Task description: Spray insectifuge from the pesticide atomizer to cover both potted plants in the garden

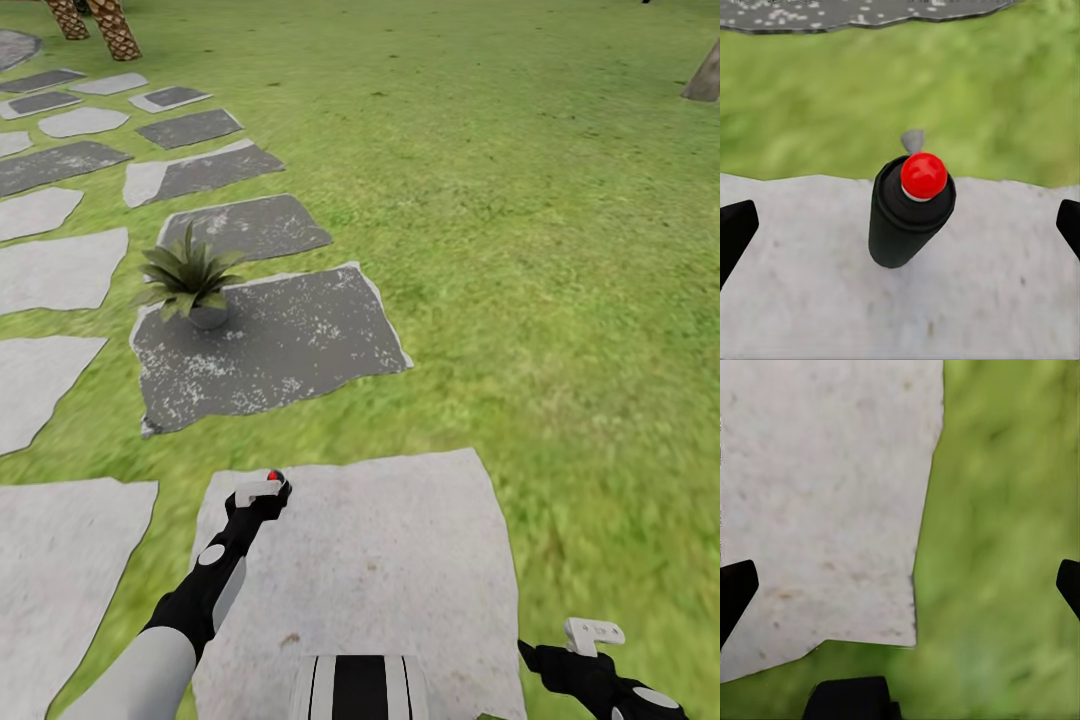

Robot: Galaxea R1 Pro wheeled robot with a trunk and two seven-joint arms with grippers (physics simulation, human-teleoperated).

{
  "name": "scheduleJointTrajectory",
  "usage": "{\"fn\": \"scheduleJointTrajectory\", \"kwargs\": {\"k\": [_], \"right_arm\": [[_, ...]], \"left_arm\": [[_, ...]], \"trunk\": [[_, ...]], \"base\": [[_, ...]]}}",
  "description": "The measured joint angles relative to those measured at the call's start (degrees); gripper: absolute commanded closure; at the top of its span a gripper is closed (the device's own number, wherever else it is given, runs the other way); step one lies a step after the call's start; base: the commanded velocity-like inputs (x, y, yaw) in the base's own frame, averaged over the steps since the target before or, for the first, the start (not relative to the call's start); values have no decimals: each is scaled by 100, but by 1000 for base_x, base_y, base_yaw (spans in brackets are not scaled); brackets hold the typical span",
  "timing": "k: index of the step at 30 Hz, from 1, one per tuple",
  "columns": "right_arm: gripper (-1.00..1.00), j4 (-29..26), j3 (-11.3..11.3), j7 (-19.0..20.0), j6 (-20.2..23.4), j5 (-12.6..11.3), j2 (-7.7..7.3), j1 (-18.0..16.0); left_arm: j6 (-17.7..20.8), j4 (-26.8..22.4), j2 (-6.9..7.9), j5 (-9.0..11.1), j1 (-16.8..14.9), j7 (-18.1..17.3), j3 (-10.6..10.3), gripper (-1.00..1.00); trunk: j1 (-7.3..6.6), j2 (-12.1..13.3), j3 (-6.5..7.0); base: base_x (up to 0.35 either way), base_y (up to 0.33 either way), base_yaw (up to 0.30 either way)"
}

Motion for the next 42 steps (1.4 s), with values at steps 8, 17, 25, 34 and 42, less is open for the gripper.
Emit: {"fn": "scheduleJointTrajectory", "kwargs": {"k": [8, 17, 25, 34, 42], "right_arm": [[-100, 0, 0, -2, -1, 0, -1, 0], [-100, 0, 0, 0, -1, 0, -1, 0], [-100, -2, -2, 0, 0, -1, 7, 1], [-100, 0, -1, 0, -1, 0, 8, 0], [-100, 0, 0, -1, -1, 1, 8, -1]], "left_arm": [[0, 0, 0, 2, 0, 0, 6, -100], [0, 8, 0, 2, 0, 0, 0, -100], [-1, 10, 0, 2, 0, -1, -1, -100], [0, 9, 0, 2, 0, -2, -2, -100], [0, 7, -8, 2, 1, -2, -2, -100]], "trunk": [[0, 0, 0], [1, 0, 0], [1, 0, -16], [1, 0, -75], [1, 0, -89]], "base": [[120, 0, 0], [5, 0, 0], [5, -58, 0], [31, -108, 0], [1, -3, 77]]}}
